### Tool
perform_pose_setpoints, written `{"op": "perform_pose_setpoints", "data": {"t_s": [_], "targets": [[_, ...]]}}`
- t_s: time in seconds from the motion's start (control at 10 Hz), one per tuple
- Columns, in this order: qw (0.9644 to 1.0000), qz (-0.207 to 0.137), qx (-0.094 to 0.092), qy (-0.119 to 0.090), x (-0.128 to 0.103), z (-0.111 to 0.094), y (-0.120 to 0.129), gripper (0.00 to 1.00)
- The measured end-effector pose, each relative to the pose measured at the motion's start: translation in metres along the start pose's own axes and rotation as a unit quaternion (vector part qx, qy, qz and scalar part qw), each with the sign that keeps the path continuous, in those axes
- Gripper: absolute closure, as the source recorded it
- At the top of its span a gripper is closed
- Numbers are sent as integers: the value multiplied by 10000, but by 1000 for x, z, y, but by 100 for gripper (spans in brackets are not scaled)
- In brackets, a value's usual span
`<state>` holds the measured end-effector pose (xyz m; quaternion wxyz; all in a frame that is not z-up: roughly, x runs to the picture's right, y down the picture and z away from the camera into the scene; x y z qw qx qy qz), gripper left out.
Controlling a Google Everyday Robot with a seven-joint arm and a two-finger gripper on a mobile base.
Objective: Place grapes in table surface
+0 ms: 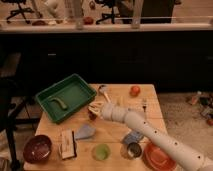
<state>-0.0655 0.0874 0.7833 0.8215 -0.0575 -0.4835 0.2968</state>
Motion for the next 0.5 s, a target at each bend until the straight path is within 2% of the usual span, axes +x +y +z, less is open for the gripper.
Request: {"op": "perform_pose_setpoints", "data": {"t_s": [0.2, 0.3, 0.5], "targets": [[10000, 0, -2, -3, 0, 0, 0, 25], [10000, 0, -2, -3, 0, 0, 0, 21], [10000, 1, -1, -3, 0, 0, 0, 20]]}}
